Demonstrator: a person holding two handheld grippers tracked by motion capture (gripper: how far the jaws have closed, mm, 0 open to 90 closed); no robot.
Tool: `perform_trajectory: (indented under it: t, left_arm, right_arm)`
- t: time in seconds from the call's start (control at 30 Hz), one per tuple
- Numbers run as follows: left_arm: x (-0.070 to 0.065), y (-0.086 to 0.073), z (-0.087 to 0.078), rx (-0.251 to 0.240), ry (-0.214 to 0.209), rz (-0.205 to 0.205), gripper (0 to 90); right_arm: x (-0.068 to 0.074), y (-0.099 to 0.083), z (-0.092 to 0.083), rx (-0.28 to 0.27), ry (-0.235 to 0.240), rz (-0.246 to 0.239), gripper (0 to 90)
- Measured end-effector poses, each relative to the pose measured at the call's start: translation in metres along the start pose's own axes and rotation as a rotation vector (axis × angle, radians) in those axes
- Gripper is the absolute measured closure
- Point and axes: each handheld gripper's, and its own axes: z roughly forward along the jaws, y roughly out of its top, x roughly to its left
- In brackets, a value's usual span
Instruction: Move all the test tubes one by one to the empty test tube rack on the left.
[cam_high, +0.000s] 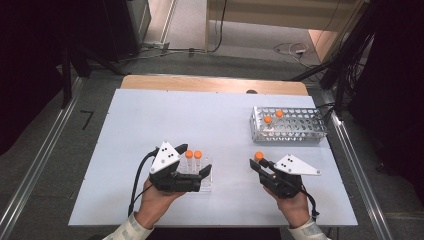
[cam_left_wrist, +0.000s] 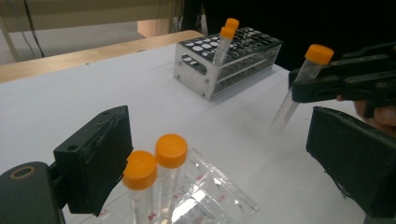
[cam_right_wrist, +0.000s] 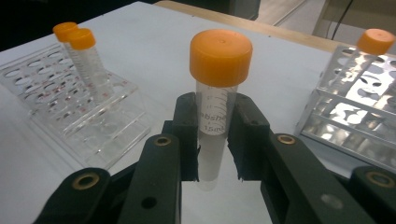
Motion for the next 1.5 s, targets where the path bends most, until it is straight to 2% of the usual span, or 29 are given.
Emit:
perform_trajectory:
  t: [0.13, 0.3, 0.4, 0.47, 0.63, 0.7, 0.87, 0.93, 1.13, 1.27, 1.5]
  left_arm:
    - [-0.01, 0.0, 0.003, -0.008, -0.028, 0.024, 8.7]
    - [-0.022, -0.002, 0.012, 0.009, -0.069, 0.049, 9.8]
    - [-0.029, -0.003, 0.016, 0.007, -0.07, 0.067, 13.7]
    - [-0.035, -0.004, 0.02, 0.007, -0.052, 0.082, 17.7]
    - [-0.045, -0.007, 0.03, -0.002, -0.079, 0.093, 23.9]
    - [-0.048, -0.006, 0.036, 0.01, -0.086, 0.099, 25.2]
    - [-0.053, -0.003, 0.049, 0.039, -0.098, 0.097, 30.7]
    - [-0.055, -0.003, 0.054, 0.045, -0.096, 0.104, 35.1]
    - [-0.059, -0.002, 0.064, 0.049, -0.127, 0.104, 47.3]
    - [-0.06, -0.003, 0.068, 0.05, -0.12, 0.109, 57.2]
    - [-0.061, -0.004, 0.072, 0.055, -0.114, 0.119, 64.5]
  right_arm:
    - [0.006, -0.002, 0.003, 0.012, 0.018, -0.011, 72.0]
    - [0.013, -0.004, 0.006, 0.024, 0.031, -0.025, 72.0]
    - [0.018, -0.005, 0.008, 0.032, 0.045, -0.035, 72.0]
    - [0.021, -0.006, 0.009, 0.035, 0.052, -0.045, 72.0]
    - [0.025, -0.007, 0.013, 0.044, 0.063, -0.051, 71.9]
    - [0.027, -0.008, 0.013, 0.048, 0.069, -0.057, 72.0]
    - [0.029, -0.009, 0.015, 0.048, 0.073, -0.065, 72.0]
    - [0.029, -0.009, 0.015, 0.053, 0.076, -0.068, 71.9]
    - [0.03, -0.01, 0.016, 0.057, 0.083, -0.07, 71.9]
    - [0.03, -0.01, 0.016, 0.057, 0.085, -0.069, 71.9]
    - [0.031, -0.01, 0.017, 0.056, 0.094, -0.077, 71.9]
